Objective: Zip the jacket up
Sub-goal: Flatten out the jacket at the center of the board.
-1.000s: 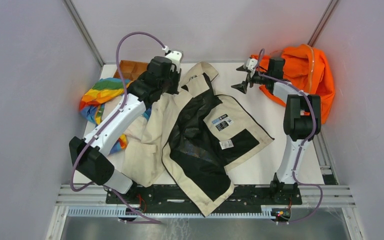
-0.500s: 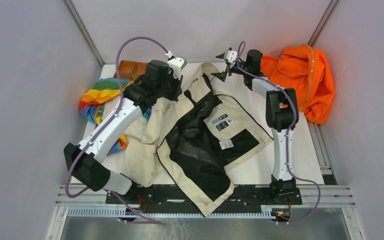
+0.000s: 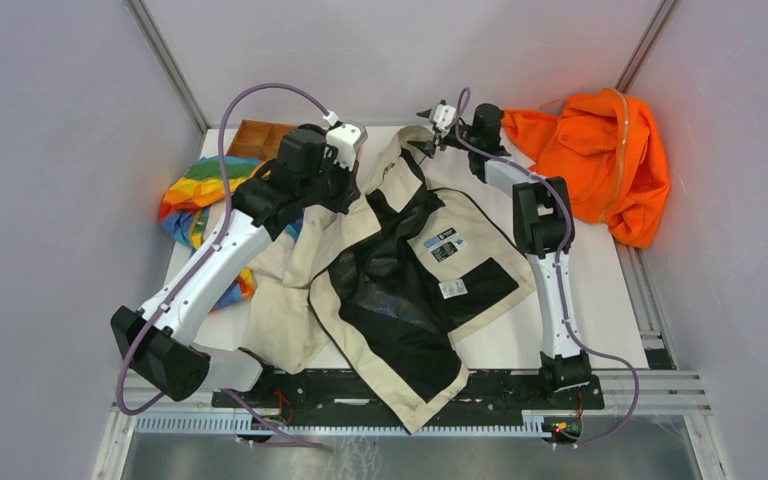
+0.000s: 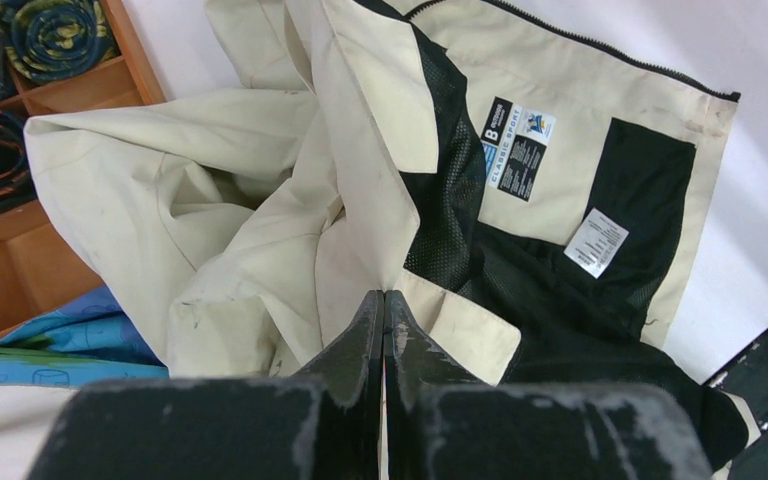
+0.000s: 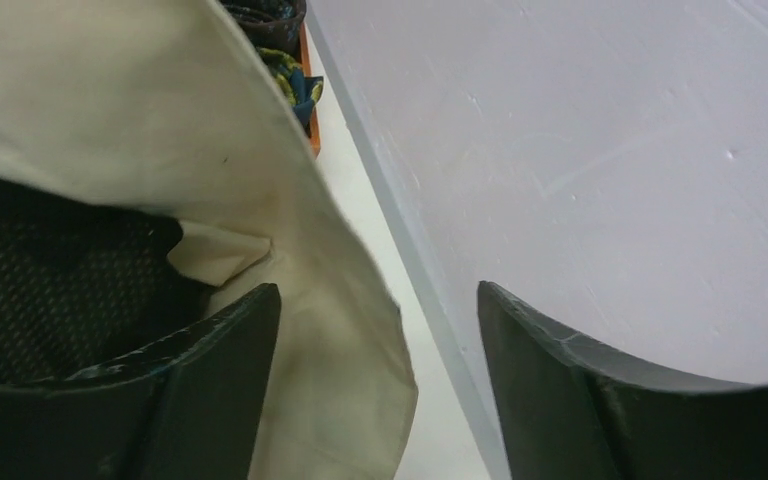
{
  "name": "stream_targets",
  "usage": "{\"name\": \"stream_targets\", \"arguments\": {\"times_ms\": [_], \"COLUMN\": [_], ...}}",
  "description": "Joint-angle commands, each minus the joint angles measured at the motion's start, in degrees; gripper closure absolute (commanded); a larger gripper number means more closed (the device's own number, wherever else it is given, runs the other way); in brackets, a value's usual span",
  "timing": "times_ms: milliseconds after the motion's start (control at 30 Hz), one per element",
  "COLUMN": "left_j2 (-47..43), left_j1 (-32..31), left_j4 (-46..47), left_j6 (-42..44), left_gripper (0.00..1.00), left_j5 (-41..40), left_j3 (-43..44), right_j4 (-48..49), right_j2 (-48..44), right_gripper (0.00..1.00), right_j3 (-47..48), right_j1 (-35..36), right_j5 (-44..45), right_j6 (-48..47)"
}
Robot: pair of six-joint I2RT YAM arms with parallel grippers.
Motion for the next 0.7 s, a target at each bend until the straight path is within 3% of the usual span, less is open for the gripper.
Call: {"name": "stream_targets", "arguments": {"times_ms": [0,33,200,233,267,433,500,567,600,667], "left_j2": [-1.6,-1.7,-2.2,-2.3,-2.5,-3.8,-4.3,-4.7,-4.7,-4.7], "left_j1": [-0.1,-0.1,0.1,0.2,0.2,0.4,0.4,0.4,0.4,0.4], "left_j4": [-0.6,-0.8,-1.1,-0.7,-0.3,4.5,7.1,10.0,10.7,11.8], "left_j6": [3.2,3.4,3.6,3.6,3.5,0.7,-1.2,-3.1,-4.1,-4.9], "left_gripper": [0.98,0.98,0.98,0.98,0.98,0.97,0.83,0.5,0.39,0.29], "left_j5": [2.6,2.8,2.0,1.6,1.0,-2.2,-2.7,-2.7,-2.8,-3.3], "left_j3": [-0.3,-0.4,-1.4,-1.9,-2.6,-6.9,-9.1,-11.1,-12.2,-13.1], "right_j4": [5.9,6.2,10.2,11.4,12.5,11.8,10.7,11.0,11.4,11.9], "right_j2": [2.7,2.8,0.2,-1.5,-3.1,-10.8,-12.6,-13.4,-13.5,-13.6], "right_gripper": [0.27,0.33,0.89,0.95,1.0,1.0,1.0,1.0,1.0,1.0], "right_j3": [5.2,5.2,0.5,-2.0,-4.1,-12.7,-14.6,-15.8,-16.1,-16.2], "right_j1": [1.0,1.0,1.0,0.8,0.6,-0.3,-0.3,-0.2,-0.2,-0.1], "right_j5": [1.7,1.4,-2.0,-2.2,-2.3,-1.9,-2.1,-2.5,-2.5,-2.4], "right_j6": [2.8,2.7,5.5,5.8,5.9,5.9,5.9,7.0,7.7,9.2]}}
